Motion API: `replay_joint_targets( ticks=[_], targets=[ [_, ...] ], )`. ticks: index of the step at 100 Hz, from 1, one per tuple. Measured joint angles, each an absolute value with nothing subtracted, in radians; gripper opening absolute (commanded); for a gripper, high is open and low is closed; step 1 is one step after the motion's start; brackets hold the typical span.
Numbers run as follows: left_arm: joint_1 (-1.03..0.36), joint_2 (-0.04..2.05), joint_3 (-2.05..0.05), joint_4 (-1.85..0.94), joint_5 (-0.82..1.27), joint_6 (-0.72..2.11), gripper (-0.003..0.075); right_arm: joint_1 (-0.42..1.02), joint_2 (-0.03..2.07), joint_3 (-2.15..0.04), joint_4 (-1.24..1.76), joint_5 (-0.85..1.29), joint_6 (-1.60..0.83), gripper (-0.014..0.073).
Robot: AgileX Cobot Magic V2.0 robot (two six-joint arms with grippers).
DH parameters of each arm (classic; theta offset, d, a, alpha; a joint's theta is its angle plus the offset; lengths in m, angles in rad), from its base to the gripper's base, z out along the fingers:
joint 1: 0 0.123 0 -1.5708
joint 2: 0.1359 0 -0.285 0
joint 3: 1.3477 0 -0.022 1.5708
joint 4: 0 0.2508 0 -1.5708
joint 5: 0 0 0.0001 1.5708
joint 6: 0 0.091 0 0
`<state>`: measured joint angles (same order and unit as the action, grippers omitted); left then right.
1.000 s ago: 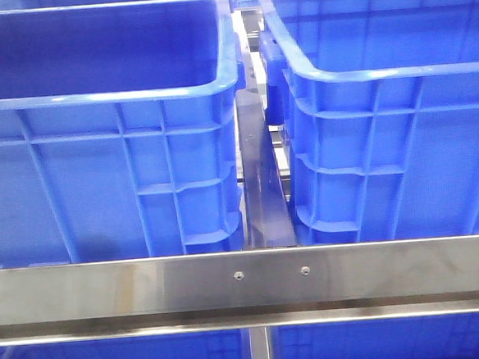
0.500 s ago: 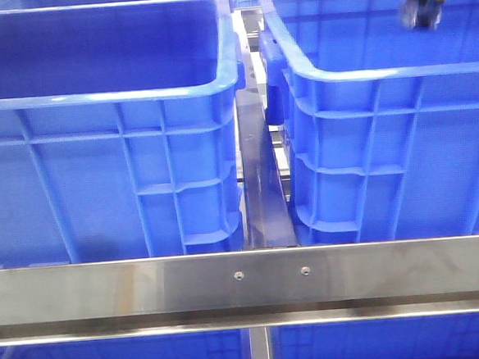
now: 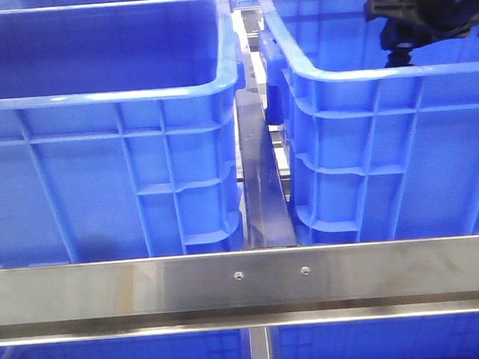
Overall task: Pick red and yellow buttons and place in box
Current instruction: 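Lower the red button into the empty bin and open the right gripper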
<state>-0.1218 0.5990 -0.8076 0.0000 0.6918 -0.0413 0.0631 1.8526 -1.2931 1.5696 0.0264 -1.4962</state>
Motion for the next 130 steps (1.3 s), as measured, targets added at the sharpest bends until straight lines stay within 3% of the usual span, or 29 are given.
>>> replay_joint_targets(
  ticks=[62,100,130],
  targets=[
    [-0.122,0.599,-0.807,0.000,0.690,-0.041,-0.0019,0.063,1.969,-1.364,1.576,0.028,-1.500,0.0192],
    [-0.122,0.599,-0.806,0.000,0.690,-0.041,-0.0019,0.064,1.989,-1.358,1.578,0.054,-1.502,0.0527],
    [-0.122,0.599,-0.806,0.000,0.690,-0.041,-0.0019,0.064,1.968,-1.353,1.578,0.051,-1.502,0.0547]
  ],
)
